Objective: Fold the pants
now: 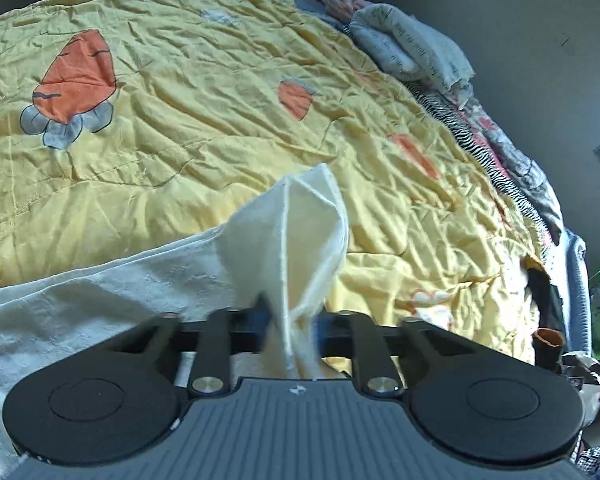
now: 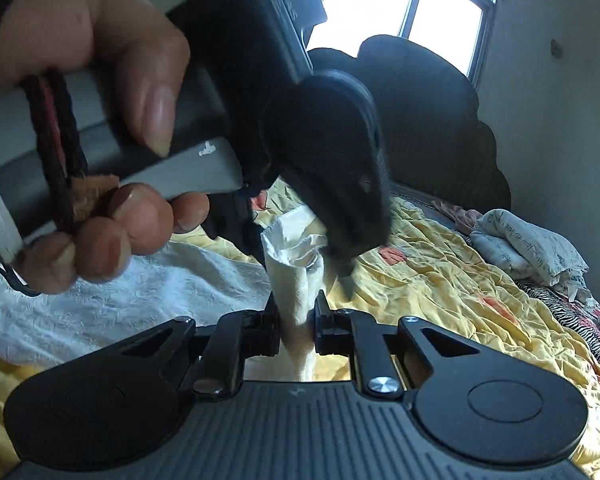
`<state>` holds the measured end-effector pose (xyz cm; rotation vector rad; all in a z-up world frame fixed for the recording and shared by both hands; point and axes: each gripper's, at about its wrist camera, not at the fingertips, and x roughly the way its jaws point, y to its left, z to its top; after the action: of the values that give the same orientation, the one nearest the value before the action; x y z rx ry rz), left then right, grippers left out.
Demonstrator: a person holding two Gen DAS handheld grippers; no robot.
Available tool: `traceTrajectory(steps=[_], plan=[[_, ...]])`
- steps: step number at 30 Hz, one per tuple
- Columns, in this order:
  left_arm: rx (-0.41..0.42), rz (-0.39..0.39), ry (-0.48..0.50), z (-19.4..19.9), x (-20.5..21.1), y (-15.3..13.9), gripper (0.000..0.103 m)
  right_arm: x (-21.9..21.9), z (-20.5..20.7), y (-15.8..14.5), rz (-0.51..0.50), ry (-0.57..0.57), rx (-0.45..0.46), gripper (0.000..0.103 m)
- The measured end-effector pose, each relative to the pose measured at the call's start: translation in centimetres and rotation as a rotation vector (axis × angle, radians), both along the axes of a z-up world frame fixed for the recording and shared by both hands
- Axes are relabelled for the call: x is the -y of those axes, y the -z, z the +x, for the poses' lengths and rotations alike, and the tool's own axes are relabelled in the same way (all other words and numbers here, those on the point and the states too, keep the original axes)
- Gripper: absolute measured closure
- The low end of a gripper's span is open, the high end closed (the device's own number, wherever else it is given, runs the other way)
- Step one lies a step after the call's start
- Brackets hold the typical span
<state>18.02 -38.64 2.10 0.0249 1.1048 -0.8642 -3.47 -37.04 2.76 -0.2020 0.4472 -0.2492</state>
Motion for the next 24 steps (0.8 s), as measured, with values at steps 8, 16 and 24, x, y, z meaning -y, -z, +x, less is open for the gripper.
traceTrajectory(steps=[8, 16, 24], plan=[[0.184, -0.030, 0.000, -1.8, -5.3, -2.5, 0.094, -4.4, 0.2, -0.8, -0.060, -0.109, 0.008, 0.089], [0.209, -0.056, -0.196, -2.0, -19.6, -4.3, 0.094, -14.4, 1.2, -2.4, -0.064, -0.362, 0.019, 0.089], [0.049, -0.049, -0.514, -1.3, -32.7, -0.1, 0.094, -23.9, 2.3, -0.5, -0.077, -0.596, -0.062, 0.088]])
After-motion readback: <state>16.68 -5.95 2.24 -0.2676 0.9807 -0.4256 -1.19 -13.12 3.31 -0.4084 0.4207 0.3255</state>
